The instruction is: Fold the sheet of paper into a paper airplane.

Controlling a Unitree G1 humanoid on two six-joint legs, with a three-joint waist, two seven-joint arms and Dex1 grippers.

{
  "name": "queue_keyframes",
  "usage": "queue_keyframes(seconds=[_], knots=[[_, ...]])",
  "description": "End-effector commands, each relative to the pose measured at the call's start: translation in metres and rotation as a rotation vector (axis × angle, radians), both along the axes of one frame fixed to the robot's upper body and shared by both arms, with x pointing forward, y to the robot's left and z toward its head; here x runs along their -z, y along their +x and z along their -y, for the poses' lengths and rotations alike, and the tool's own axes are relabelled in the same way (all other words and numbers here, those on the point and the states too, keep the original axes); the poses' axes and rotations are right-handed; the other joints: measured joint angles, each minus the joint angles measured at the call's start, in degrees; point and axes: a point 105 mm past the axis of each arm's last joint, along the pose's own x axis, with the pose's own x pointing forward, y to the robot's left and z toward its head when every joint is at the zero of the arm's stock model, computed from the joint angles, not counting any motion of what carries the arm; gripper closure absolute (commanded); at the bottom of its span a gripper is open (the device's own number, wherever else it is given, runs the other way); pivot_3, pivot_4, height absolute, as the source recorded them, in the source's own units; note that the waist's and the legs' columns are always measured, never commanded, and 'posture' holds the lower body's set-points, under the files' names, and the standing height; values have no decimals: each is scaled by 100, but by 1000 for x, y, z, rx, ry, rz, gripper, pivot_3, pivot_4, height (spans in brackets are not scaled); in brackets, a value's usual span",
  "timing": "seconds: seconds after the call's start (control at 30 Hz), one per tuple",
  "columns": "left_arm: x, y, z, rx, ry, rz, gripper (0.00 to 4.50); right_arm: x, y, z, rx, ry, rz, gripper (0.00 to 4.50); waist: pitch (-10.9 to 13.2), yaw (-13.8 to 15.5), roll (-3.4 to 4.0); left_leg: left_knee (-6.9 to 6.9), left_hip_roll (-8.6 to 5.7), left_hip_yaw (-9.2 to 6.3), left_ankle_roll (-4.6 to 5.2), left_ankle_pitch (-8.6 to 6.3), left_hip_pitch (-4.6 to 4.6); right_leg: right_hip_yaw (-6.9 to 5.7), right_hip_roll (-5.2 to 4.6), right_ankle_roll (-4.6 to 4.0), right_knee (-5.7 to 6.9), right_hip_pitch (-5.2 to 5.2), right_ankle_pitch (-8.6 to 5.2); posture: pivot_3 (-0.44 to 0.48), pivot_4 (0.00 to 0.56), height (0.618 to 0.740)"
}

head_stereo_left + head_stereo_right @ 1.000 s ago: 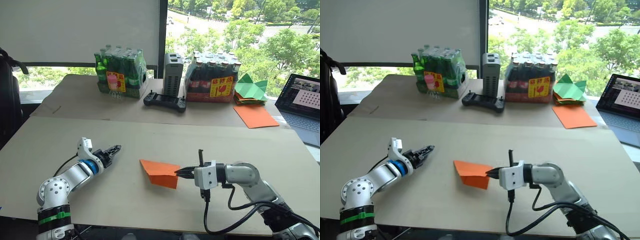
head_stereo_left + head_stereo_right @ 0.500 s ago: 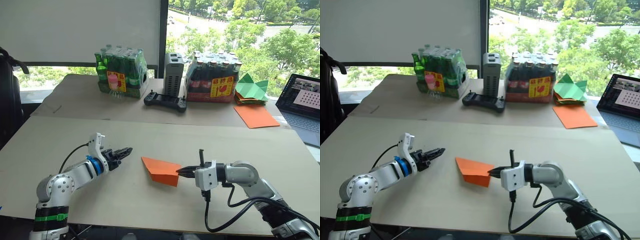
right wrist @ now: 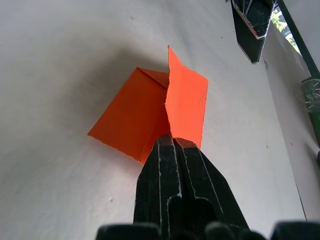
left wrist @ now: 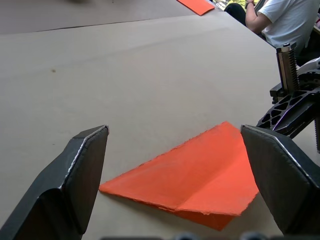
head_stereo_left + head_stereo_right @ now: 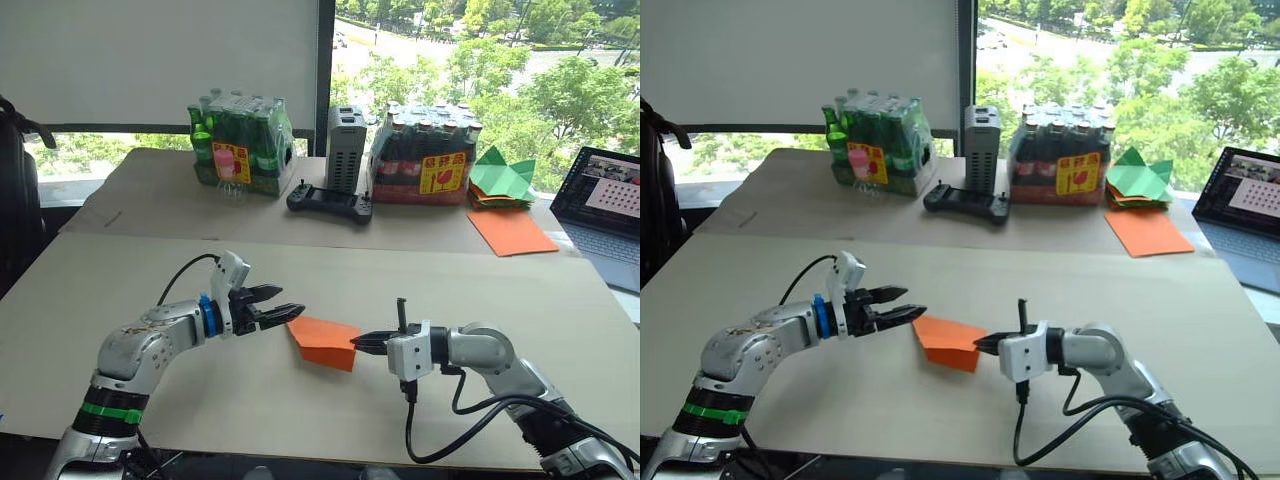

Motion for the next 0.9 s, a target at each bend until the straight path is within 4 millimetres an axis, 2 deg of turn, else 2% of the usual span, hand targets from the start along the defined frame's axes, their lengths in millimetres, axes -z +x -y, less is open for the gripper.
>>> queue_keyframes(seconds=[0.03,0.2,0.43,0.47,0.9], knots=[[-8,6,-1,24,2,42,306,-9,0,-2,-1,23,38,4500,0,-1,0,0,-1,0,0,0,0,0,0,0,1,0,0,0,150,740],[-10,6,1,57,-11,43,1921,-7,-2,0,9,23,38,4500,1,9,0,1,0,0,1,-1,-3,0,-1,0,1,-1,0,0,150,740],[-6,1,15,164,19,31,4307,-8,-3,-1,14,27,39,4500,1,10,0,2,0,0,1,-1,-2,0,-1,0,3,-1,0,0,150,740],[-4,2,16,172,39,35,4479,-9,-4,-1,14,27,39,4500,1,11,0,2,-1,0,1,-1,-3,0,-1,0,2,-1,0,0,150,740],[29,18,17,214,147,-1,4479,-10,-7,-2,12,24,37,4500,1,12,0,4,-2,0,2,0,-2,-1,-1,0,4,-1,0,0,150,740]])
